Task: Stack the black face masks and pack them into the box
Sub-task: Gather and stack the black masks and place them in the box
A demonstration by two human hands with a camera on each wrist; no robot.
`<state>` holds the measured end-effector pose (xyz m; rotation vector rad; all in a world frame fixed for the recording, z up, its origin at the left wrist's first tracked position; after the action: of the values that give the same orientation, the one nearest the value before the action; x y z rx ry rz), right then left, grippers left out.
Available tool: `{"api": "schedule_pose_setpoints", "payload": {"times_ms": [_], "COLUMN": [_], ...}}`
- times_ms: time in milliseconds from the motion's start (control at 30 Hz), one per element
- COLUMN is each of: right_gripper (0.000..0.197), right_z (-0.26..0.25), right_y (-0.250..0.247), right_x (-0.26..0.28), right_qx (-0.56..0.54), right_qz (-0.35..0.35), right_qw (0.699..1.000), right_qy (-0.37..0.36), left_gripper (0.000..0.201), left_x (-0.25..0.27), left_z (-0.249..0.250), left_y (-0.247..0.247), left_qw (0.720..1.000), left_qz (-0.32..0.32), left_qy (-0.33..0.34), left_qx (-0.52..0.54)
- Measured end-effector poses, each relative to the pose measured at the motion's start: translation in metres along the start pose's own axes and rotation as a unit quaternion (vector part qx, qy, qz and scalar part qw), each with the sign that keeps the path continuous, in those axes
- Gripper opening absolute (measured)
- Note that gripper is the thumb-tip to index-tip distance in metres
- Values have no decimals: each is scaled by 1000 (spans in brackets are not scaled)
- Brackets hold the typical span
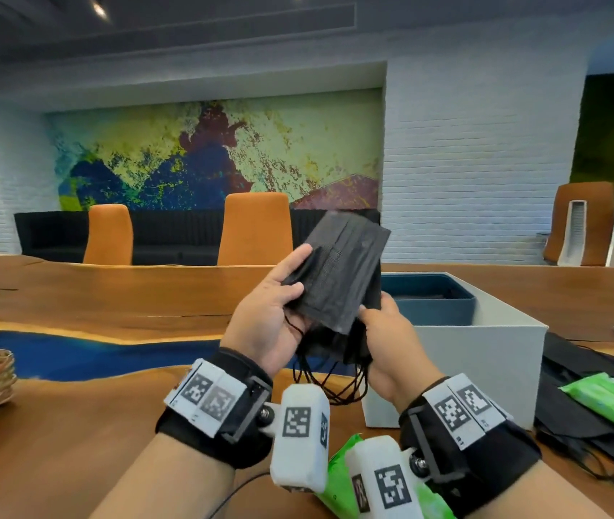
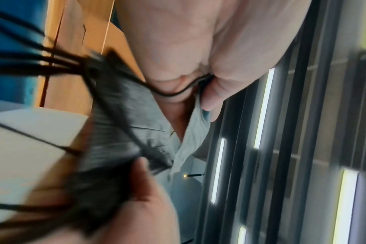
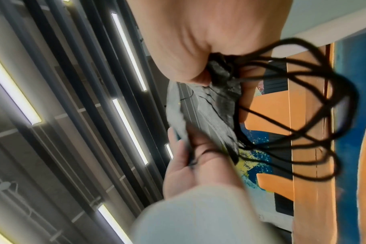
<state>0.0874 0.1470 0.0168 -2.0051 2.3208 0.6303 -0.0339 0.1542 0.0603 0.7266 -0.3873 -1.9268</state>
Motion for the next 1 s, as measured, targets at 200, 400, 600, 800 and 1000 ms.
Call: {"api": "schedule_pose_setpoints", "payload": {"times_ms": [200, 400, 600, 800, 1000], "right_gripper": [28, 27, 38, 48, 28], "right_z": [-6, -1, 1, -2, -19], "right_y": [-11, -7, -5, -2, -8], "right_x": [-4, -1, -3, -4, -2], "right_qx": [-23, -29, -71, -62, 46], "right_qz": [58, 46, 30, -5, 4], "right_qw": [998, 998, 997, 997, 994], "right_qy": [-29, -17, -17, -41, -99], "left_gripper": [48, 40, 48, 60, 48], "left_x": [5, 7, 5, 5, 8], "left_z": [-24, -21, -21, -25, -19], "left_y": [-7, -14, -19, -19, -20], "left_qw": [991, 977, 970, 965, 976], "left_qz": [-4, 3, 4, 13, 14], "left_qy": [-17, 2, 11, 6, -1], "left_qx": [-131, -212, -243, -262, -218]}}
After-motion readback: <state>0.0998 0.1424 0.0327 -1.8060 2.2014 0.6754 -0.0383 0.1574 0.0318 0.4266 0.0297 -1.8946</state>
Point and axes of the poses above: each hand's wrist, its own x-axis away from the middle knuckle, its own y-axis out of the palm, z = x × y, the point moved 9 cm from there along -x, towards the middle knuckle, and after that the axes turned 4 degrees about -y, right-handed, at the moved point
